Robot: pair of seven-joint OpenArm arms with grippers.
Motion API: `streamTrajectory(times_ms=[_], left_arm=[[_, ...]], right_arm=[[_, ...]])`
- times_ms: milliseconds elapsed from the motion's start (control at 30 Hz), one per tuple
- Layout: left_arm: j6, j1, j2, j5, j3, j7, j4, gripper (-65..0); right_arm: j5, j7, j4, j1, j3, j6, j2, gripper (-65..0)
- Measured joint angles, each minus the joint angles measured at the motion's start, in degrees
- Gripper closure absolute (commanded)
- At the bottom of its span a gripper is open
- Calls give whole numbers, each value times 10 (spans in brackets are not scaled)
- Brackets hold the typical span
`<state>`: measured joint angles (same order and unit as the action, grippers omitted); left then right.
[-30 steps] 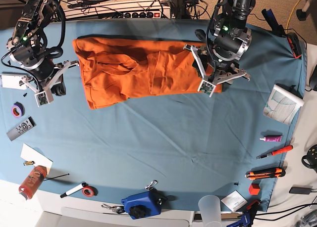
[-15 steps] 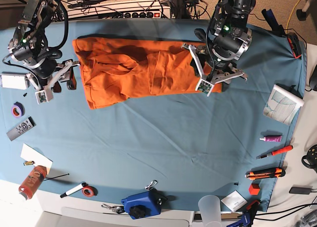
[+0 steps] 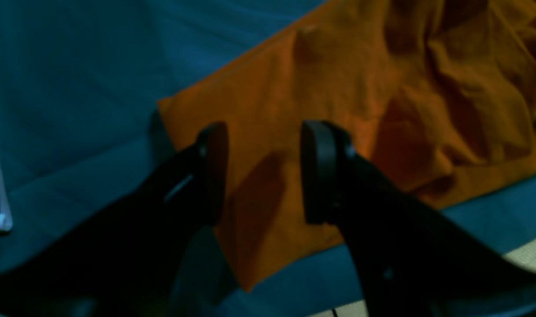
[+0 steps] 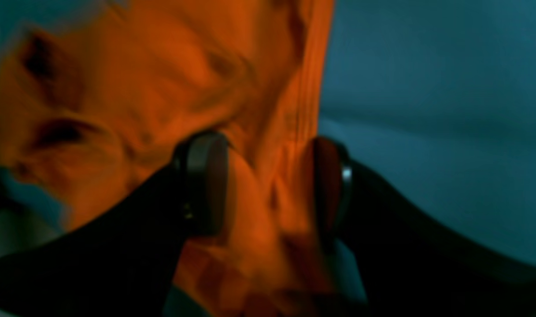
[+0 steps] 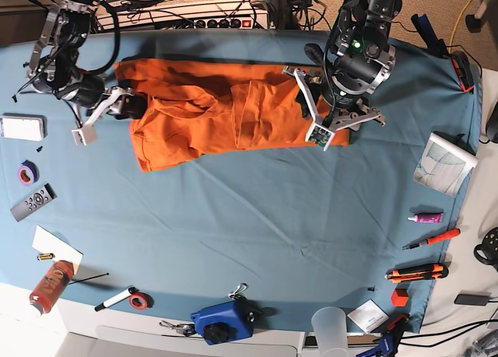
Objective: Layout the t-shirt on the table in an organized manner, then fold the t-shirt properly
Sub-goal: 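Fold the strip end over toward the middle with the right gripper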
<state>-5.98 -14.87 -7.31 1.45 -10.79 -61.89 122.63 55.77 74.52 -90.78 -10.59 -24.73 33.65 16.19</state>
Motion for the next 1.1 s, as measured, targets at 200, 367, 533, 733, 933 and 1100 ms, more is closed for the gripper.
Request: streamTrajectory(times_ms=[200,367,533,733,933,1100], left_arm=[[0,0,0,0,0,0,0,-270],[0,0,0,0,0,0,0,-270],[0,0,0,0,0,4,0,-270],[0,0,0,0,0,4,0,-270],[0,0,0,0,0,4,0,-270],[2,0,0,-36,0,-17,0,-270]], right_arm=[[65,17,31,0,0,39,-33,-313],[64,18,31,0,0,48,-42,-305],[24,-7,31,0,20,48,-47,-99],[-30,-14,31,29,53,45,-48,0],[-121,-17,34,80,7,43,-50,0],[-207,-31,35,113,-31,41,-10,0]])
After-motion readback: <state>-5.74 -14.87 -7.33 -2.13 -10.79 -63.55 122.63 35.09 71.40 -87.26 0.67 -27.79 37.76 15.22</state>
